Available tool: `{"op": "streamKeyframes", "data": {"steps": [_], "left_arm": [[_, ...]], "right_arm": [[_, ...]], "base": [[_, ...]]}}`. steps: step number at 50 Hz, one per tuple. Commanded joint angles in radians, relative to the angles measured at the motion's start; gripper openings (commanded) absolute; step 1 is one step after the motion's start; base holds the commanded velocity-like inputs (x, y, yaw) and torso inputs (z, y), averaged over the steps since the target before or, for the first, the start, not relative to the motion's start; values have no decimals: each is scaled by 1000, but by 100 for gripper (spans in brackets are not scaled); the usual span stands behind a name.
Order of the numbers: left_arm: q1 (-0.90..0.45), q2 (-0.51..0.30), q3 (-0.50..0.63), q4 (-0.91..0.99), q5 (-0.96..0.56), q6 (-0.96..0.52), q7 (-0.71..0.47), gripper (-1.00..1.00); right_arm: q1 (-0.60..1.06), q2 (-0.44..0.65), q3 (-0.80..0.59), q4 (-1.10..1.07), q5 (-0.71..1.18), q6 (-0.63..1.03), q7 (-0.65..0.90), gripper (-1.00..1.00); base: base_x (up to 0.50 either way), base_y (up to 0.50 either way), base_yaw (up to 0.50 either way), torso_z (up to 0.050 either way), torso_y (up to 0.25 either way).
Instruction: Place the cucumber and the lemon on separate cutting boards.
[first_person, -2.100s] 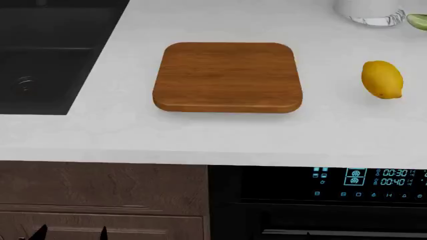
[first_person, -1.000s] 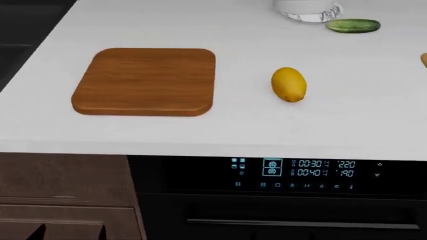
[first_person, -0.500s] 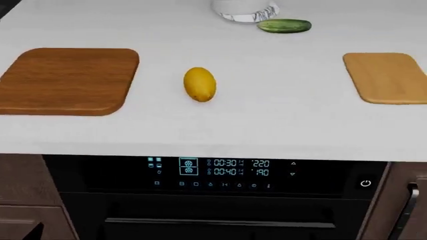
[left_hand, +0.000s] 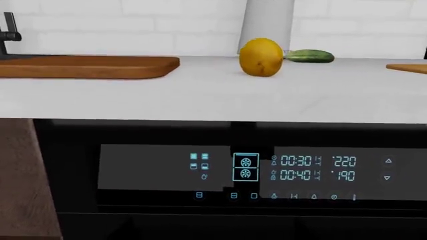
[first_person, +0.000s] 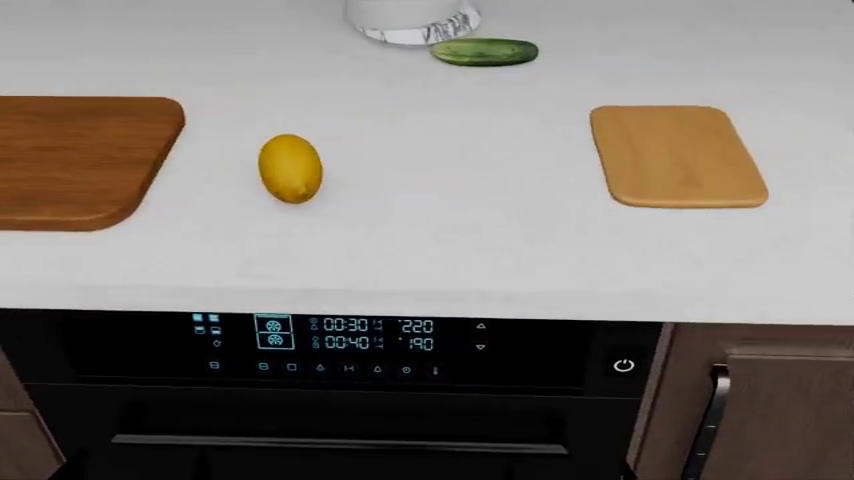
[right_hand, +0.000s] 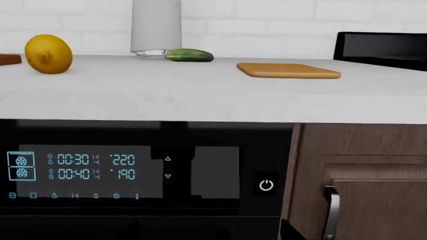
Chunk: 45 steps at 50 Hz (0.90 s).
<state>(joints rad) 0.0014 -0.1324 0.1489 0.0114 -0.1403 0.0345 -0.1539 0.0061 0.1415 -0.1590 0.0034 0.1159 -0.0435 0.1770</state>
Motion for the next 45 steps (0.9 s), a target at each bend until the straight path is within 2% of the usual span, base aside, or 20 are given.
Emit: {"op": "streamKeyframes", "data": {"steps": [1,12,17,45], "left_arm": [[-3,-9,10,-5,0,9,-12,100],[-3,-19,18,-3,4,14,-24,100],[-6,-32,44,0,11,16,-2,100],[-14,-40,45,-12,-7,0,-38,100]], "right_arm": [[0,5,-7,-5,8,6,13,100],[4,10,-15,-1,12,8,23,100],[6,13,-20,2,5,11,32,100],[9,28,-39,9,11,5,52,100]], "base": [[0,0,0,0,0],[0,0,0,6,0],[0,0,0,50,0],[0,0,0,50,0]]}}
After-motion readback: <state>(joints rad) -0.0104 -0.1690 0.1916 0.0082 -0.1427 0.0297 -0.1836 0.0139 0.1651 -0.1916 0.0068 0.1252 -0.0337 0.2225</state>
